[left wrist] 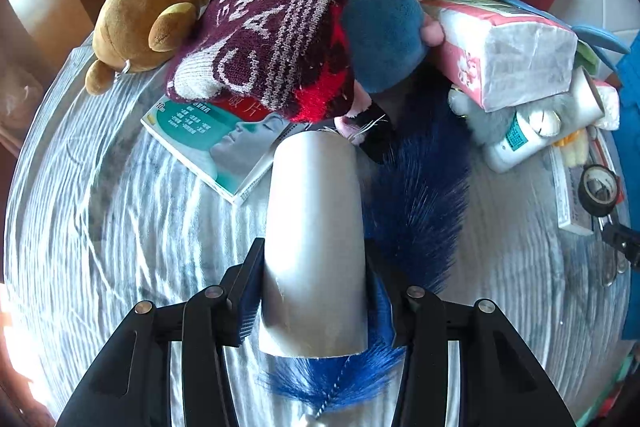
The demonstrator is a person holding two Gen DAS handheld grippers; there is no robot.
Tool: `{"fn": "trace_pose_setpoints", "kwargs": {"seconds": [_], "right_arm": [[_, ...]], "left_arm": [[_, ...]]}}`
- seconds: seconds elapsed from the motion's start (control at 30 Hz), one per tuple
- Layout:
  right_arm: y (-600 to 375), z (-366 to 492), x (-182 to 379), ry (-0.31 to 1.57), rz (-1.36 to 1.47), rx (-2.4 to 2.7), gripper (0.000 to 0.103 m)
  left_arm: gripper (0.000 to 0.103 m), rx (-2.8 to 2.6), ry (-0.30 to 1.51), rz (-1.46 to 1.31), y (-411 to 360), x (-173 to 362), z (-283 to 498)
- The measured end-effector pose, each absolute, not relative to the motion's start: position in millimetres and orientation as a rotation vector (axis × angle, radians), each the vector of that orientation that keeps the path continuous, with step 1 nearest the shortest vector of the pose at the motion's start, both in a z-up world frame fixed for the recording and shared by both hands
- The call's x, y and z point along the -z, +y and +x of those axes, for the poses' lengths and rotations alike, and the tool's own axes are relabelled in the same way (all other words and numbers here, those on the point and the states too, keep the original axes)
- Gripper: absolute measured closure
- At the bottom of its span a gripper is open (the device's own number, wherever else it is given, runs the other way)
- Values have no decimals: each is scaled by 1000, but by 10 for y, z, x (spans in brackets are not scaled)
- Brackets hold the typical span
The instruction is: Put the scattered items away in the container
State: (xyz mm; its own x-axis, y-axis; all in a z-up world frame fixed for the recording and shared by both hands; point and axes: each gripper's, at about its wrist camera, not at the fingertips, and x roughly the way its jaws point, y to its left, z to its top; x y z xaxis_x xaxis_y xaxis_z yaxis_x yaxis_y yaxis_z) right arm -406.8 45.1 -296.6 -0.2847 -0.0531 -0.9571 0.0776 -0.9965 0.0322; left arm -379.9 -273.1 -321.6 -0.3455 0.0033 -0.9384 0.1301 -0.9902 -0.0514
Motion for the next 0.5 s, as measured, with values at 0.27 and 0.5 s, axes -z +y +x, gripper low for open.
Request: {"fn": "trace_pose_setpoints", "kwargs": {"seconds": [0.27,0.5], "right_arm": [[525,-4158,3086,-25,1857,2439,66],[535,-4248,3067,-31,1844,2446,66]], "left_arm": [[47,2488,135,1794,-2677,3306,-4193],[53,2468,115,1773,-2618,3329,-4260]]}}
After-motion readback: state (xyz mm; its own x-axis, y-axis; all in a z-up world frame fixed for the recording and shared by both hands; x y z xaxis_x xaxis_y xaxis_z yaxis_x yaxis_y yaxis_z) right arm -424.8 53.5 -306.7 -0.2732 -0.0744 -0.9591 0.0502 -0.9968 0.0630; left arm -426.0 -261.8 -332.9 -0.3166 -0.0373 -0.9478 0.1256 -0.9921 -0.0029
